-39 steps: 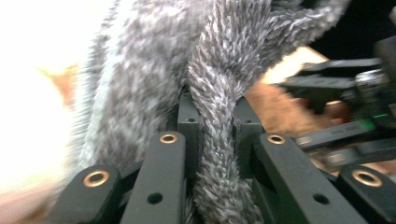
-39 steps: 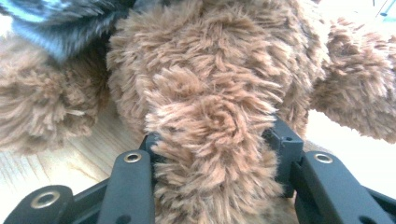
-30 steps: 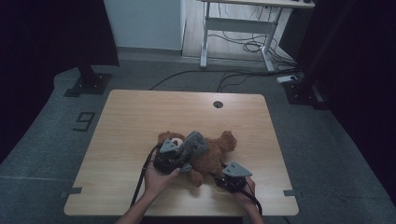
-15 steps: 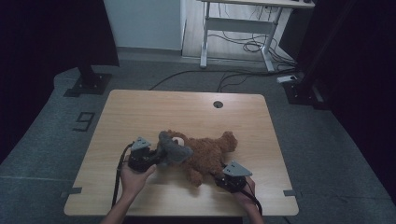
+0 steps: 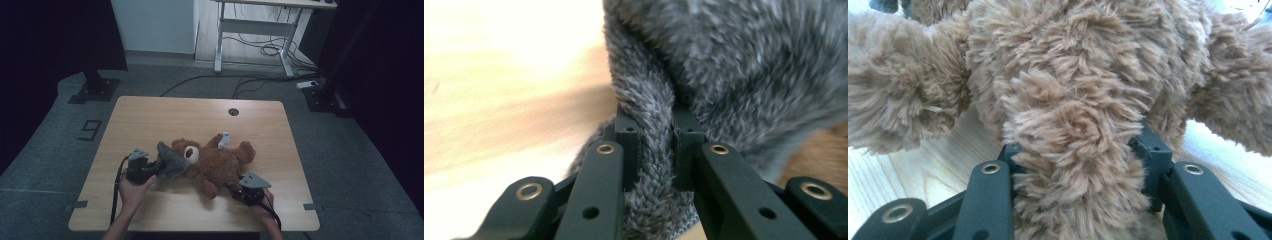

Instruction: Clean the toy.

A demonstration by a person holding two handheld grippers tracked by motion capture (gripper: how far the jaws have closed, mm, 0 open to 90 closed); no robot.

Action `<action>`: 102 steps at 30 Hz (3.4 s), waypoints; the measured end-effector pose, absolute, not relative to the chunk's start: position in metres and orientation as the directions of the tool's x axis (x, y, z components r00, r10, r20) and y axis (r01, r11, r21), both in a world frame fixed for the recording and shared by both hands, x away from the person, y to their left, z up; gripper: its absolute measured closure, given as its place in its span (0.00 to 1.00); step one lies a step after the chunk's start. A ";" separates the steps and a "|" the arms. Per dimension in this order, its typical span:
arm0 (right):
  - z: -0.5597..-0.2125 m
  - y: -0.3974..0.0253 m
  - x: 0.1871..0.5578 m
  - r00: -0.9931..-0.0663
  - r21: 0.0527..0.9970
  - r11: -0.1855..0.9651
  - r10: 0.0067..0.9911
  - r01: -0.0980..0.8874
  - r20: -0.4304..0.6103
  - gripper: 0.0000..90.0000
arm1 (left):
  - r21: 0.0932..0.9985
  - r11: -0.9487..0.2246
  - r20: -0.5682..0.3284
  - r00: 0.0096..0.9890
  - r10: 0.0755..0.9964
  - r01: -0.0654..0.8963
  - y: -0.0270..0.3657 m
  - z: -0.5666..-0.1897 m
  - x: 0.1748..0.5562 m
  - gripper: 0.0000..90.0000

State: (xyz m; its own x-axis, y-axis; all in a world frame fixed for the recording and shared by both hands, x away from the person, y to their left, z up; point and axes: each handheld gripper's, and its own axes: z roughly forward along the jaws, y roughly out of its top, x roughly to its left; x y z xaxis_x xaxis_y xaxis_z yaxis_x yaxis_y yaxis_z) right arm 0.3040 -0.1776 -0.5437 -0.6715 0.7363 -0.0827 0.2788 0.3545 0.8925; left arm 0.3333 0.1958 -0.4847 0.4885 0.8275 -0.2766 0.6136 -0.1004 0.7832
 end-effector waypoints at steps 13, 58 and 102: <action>-0.544 -0.180 0.304 -0.676 0.898 0.343 0.733 0.276 -0.072 0.62 | 0.840 -0.241 -0.239 0.729 0.641 0.487 0.073 -0.447 0.320 0.87; -0.545 -0.183 0.302 -0.688 0.899 0.354 0.721 0.257 -0.087 0.62 | 0.786 -0.092 -0.291 0.497 0.818 0.612 0.191 -0.496 0.335 0.86; -0.543 -0.190 0.305 -0.662 0.900 0.314 0.748 0.300 -0.041 0.47 | 0.749 -0.002 -0.281 0.321 0.905 0.663 0.303 -0.507 0.262 0.58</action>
State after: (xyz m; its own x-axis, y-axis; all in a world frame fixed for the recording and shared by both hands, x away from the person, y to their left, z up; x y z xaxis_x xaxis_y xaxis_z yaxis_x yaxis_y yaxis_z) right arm 0.3049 -0.1898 -0.5435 -0.6620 0.7484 -0.0406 0.3004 0.3145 0.9005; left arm 0.2622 0.3034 -0.5074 0.3206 0.9046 -0.2810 0.6626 -0.0022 0.7490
